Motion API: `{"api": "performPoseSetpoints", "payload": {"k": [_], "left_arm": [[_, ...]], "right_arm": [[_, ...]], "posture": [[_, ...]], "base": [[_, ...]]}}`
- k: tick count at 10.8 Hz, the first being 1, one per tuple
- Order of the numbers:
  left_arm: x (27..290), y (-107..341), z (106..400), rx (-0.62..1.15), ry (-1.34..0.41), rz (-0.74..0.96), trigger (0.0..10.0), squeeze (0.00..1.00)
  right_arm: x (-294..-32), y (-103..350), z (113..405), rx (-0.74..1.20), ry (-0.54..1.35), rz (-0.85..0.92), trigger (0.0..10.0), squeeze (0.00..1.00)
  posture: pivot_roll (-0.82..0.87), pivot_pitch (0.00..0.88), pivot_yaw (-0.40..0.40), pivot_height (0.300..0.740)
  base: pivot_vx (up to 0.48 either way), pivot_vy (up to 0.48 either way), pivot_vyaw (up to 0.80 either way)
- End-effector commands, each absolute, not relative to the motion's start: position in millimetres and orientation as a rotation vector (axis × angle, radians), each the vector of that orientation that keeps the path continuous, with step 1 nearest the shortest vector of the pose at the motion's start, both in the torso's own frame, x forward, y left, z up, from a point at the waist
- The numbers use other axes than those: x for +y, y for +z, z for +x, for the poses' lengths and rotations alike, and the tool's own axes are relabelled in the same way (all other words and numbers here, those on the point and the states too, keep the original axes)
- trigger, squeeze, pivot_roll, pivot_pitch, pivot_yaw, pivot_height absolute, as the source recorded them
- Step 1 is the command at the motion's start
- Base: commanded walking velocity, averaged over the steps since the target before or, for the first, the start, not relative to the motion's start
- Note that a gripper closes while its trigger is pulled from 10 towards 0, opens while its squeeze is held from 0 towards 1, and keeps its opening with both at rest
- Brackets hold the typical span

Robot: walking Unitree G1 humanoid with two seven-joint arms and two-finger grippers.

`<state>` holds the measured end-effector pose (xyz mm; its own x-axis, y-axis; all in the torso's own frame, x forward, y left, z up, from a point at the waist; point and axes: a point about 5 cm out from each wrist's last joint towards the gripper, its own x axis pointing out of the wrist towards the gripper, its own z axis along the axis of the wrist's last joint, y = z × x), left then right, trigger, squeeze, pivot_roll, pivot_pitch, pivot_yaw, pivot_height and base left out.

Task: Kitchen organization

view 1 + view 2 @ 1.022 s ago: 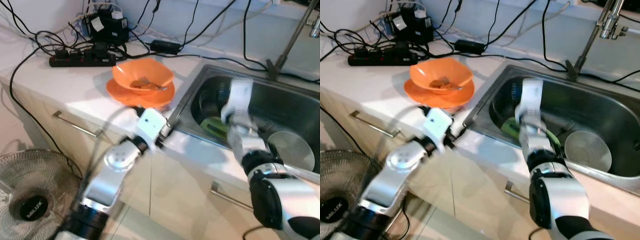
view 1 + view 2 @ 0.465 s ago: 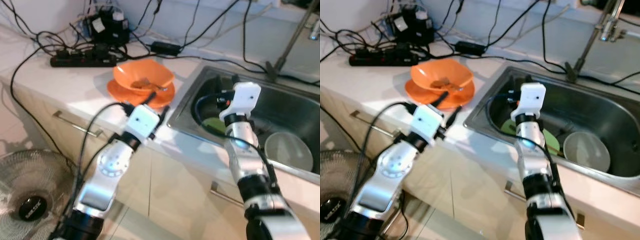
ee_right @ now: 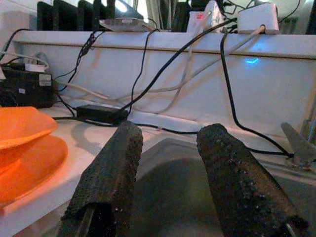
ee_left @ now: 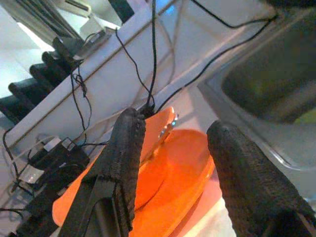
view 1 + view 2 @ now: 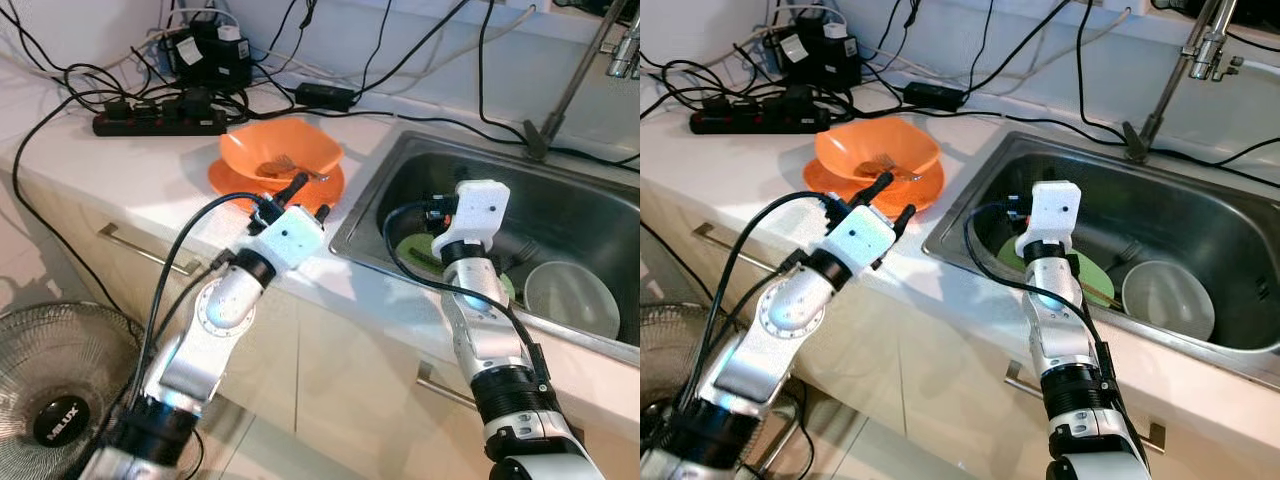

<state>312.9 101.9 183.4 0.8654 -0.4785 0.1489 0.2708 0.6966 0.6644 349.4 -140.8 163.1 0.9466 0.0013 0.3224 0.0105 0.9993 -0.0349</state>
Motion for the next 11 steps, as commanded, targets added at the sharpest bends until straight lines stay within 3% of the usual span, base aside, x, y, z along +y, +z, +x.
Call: {"api": "performPoseSetpoints", "payload": {"k": [1,11], "left_arm": [[97.9,180.9,318.5,-0.309,-0.448,0.758,10.0,0.0],[90.2,184.7,355.1,-0.264,-0.395,0.876,10.0,0.0]], "right_arm": [[-138.4,166.8,349.4,-0.33,0.002,-0.051,10.0,0.0],[-135.2,168.4,348.6,-0.319,0.005,-0.055,10.0,0.0]], "posture": [[0.21,0.041,-0.045,0.74],[0.2,0.0,-0.027,0.74]], "base": [[0.0,0.0,0.0],[0.0,0.0,0.0]]}}
